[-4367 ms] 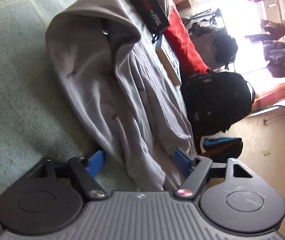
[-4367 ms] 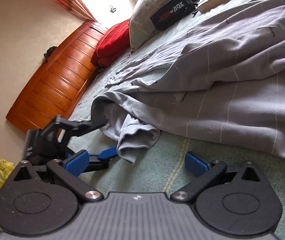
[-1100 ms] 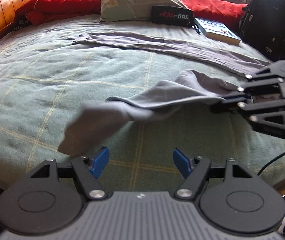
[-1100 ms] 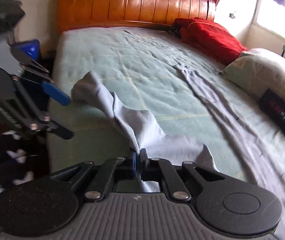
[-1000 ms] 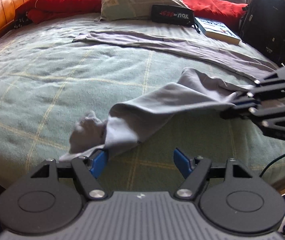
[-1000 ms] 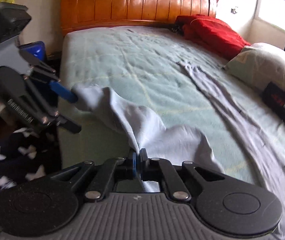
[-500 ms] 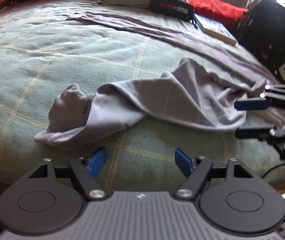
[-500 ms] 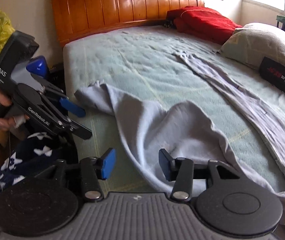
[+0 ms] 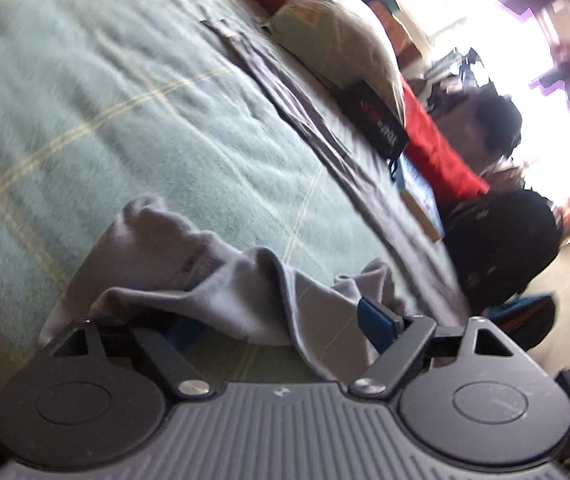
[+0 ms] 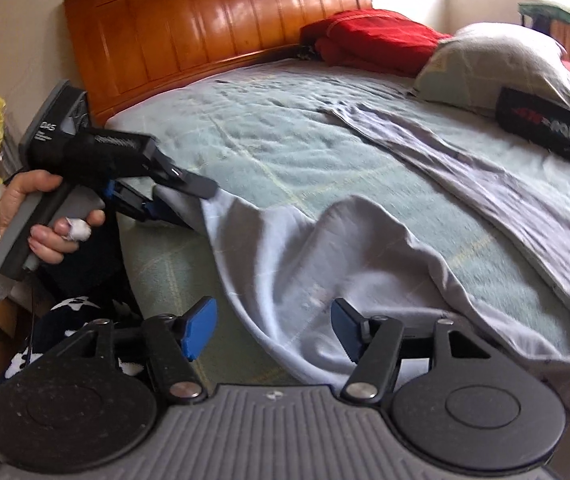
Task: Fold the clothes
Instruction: 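Grasp the garment edge with the left gripper and lift it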
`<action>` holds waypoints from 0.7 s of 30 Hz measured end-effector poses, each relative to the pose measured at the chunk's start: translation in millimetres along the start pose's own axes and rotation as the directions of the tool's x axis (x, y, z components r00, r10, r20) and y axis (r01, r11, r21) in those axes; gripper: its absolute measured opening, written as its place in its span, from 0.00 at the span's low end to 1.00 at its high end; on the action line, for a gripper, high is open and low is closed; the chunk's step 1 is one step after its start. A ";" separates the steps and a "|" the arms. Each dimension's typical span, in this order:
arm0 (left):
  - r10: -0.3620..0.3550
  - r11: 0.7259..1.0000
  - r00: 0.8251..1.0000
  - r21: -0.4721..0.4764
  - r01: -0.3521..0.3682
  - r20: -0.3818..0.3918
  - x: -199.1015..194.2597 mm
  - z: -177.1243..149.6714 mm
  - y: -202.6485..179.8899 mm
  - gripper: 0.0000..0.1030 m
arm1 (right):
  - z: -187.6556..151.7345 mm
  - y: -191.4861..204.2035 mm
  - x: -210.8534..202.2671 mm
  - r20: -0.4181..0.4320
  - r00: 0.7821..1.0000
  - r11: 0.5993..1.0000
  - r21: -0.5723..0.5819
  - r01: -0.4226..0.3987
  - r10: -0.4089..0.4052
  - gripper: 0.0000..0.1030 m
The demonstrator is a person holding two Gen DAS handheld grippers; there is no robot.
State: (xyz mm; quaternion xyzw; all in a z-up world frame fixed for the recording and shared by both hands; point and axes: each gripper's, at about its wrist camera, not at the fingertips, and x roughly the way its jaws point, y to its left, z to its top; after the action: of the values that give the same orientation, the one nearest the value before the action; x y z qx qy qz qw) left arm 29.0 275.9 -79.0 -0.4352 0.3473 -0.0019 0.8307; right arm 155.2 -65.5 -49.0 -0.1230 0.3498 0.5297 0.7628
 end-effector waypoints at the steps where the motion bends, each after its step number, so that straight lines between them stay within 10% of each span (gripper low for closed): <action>1: -0.014 1.000 1.000 -0.022 0.014 -0.001 -2.0 0.7 4.8 0.81 | -1.6 -2.4 1.0 -0.003 1.000 1.000 0.010 0.002 -0.002 0.67; 21: -0.066 0.901 0.988 -0.416 0.120 0.142 -14.8 0.3 62.5 0.57 | -0.2 14.4 -17.4 0.074 0.993 0.996 0.013 -0.092 0.091 0.79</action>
State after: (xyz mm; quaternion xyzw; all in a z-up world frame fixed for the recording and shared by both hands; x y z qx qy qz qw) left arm -0.8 319.5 -115.7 -0.6204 0.2659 0.0608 0.7353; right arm 138.9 -72.3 -35.0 -0.0809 0.3311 0.5653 0.7512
